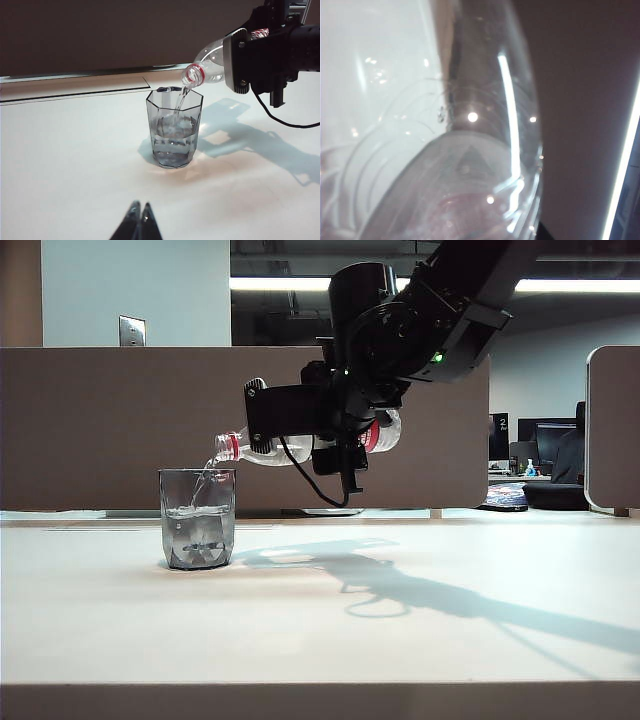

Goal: Pick up the mineral water bottle on the table and pour water into the mug until it's half full.

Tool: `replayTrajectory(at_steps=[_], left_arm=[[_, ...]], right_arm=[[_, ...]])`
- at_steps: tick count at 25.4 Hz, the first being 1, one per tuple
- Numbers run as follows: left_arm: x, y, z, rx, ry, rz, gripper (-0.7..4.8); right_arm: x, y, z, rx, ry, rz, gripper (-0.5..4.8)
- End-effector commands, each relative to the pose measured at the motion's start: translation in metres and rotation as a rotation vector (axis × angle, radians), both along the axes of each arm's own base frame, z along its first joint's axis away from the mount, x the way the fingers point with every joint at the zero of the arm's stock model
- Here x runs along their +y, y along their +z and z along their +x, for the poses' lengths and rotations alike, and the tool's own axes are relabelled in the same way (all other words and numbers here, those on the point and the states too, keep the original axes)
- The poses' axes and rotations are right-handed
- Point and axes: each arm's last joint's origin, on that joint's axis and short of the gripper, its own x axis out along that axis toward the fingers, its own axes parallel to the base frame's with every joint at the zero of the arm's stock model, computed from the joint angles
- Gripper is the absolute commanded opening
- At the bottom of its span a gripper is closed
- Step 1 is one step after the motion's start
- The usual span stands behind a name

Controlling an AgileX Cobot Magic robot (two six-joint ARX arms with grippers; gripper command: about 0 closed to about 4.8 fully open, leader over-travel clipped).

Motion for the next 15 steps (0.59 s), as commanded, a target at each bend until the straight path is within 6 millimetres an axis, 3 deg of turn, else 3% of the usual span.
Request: replayTrajectory(at_steps=[1, 15], left_arm=[[0.0, 0.0017, -0.0002, -0.009, -0.002, -0.003, -0.05], [0.0, 0.0017, -0.0002, -0.009, -0.002, -0.003, -0.05]], right_arm=[[0.0005, 0.0131, -0.0001, -0.051, -0.004, 0.044, 2.95], [0.0075, 0.0056, -0.0061, 0.097, -0.045, 0.327, 2.92]])
